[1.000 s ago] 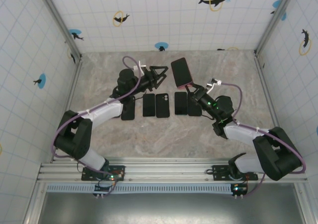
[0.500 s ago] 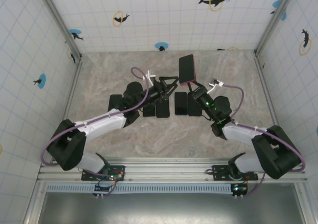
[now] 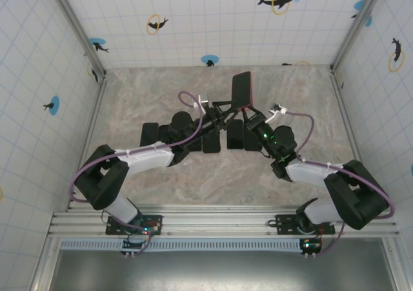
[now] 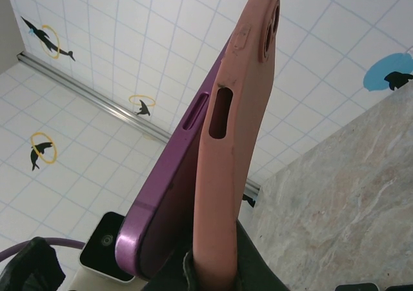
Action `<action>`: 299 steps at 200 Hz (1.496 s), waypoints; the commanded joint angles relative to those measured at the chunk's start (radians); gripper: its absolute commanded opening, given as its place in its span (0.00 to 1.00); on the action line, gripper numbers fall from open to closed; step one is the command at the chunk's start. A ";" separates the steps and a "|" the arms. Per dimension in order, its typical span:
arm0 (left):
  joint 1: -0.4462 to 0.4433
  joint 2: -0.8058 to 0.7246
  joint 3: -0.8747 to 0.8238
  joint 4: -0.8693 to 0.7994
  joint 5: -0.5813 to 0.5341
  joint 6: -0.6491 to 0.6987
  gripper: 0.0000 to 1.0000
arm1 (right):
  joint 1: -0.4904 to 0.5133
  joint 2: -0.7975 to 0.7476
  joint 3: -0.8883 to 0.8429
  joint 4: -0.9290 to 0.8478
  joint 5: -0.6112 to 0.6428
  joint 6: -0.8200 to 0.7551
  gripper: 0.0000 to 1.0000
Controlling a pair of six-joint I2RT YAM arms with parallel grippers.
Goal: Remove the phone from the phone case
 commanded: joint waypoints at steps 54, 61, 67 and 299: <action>-0.002 0.061 0.037 0.093 -0.034 -0.043 0.52 | 0.010 -0.011 0.030 0.157 0.019 -0.013 0.00; -0.003 0.067 0.037 0.099 -0.036 -0.048 0.52 | 0.013 -0.012 0.028 0.160 0.021 -0.013 0.00; -0.002 0.073 0.036 0.107 -0.037 -0.054 0.51 | 0.013 -0.013 0.027 0.162 0.020 -0.013 0.00; 0.018 0.114 0.154 0.119 -0.054 -0.043 0.06 | 0.036 0.041 -0.024 0.269 0.042 -0.052 0.00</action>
